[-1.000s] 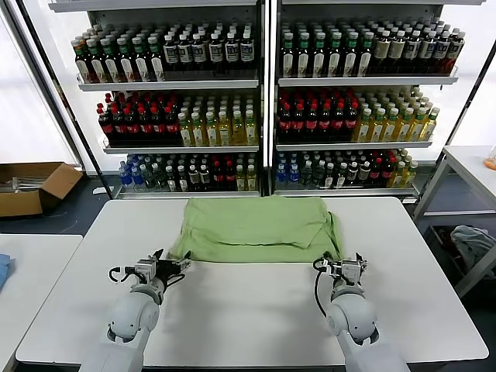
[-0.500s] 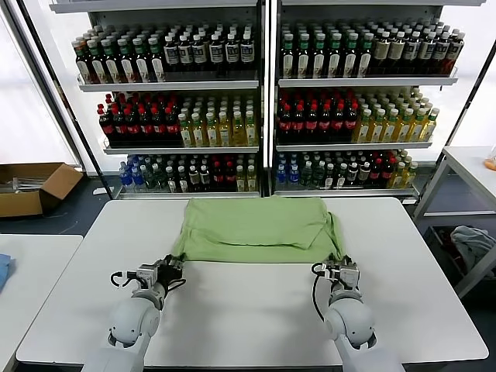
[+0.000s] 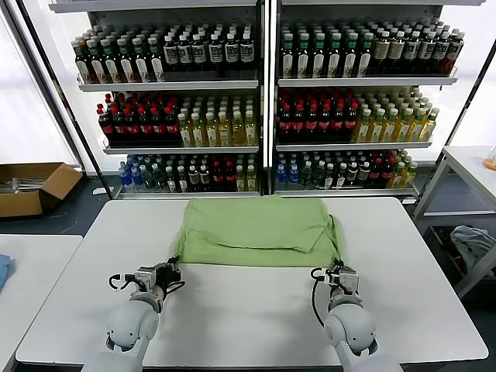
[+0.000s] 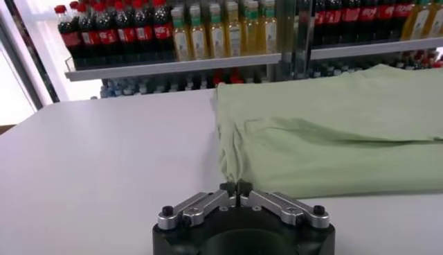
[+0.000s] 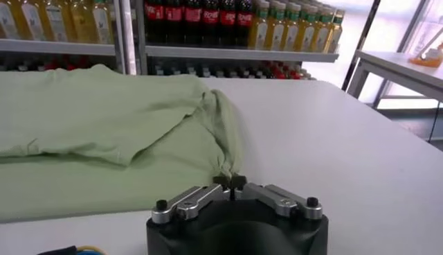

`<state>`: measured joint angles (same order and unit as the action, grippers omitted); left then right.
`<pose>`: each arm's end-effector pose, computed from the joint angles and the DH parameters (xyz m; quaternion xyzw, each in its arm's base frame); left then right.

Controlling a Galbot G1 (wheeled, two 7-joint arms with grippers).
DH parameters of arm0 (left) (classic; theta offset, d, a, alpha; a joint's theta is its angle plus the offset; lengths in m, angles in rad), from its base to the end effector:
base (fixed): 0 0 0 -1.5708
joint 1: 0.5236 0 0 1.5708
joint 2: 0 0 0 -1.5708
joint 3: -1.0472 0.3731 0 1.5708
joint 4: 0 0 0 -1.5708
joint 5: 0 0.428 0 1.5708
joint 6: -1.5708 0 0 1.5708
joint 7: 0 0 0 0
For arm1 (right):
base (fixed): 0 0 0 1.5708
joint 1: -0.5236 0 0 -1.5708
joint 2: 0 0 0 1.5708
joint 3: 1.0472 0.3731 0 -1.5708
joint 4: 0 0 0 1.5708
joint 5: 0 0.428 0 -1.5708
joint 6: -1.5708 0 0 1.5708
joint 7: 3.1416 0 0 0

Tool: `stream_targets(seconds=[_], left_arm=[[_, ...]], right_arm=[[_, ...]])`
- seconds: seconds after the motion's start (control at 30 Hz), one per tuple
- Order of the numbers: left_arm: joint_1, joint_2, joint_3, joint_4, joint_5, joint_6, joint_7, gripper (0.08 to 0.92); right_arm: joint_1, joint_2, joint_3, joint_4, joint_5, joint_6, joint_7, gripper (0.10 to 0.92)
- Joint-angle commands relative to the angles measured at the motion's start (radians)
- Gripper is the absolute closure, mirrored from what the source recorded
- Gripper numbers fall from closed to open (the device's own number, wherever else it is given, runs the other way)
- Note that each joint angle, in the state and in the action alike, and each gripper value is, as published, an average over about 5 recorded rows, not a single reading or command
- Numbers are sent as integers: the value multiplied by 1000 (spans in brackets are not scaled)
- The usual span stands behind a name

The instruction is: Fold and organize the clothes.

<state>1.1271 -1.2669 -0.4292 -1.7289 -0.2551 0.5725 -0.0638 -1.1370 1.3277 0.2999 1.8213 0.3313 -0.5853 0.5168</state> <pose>0.3952 0.0535 -0.3362 -0.0292 -0.9646 -0.0445 0.2582 0.3775 0.0250 -0.3164 -0.0987 -0.9647 0.0419 0.2406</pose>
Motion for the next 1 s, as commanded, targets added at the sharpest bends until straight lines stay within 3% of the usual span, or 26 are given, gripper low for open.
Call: stream_targets(seconds=[0.03, 0.47, 0.8, 1.0], left_arm=[[63, 6, -2, -142, 2, -1, -2, 916], [436, 49, -51, -481, 6, -19, -20, 916], [680, 33, -106, -538, 43, -73, -28, 916], [760, 10, -100, -527, 98, -120, -25, 916]], right_arm=[[-30, -1, -1, 95, -7, 3, 11, 911], [-358, 34, 29, 338, -81, 7, 31, 911], [-571, 14, 36, 413, -174, 20, 10, 911], [-642, -2, 32, 424, -202, 41, 8, 902]])
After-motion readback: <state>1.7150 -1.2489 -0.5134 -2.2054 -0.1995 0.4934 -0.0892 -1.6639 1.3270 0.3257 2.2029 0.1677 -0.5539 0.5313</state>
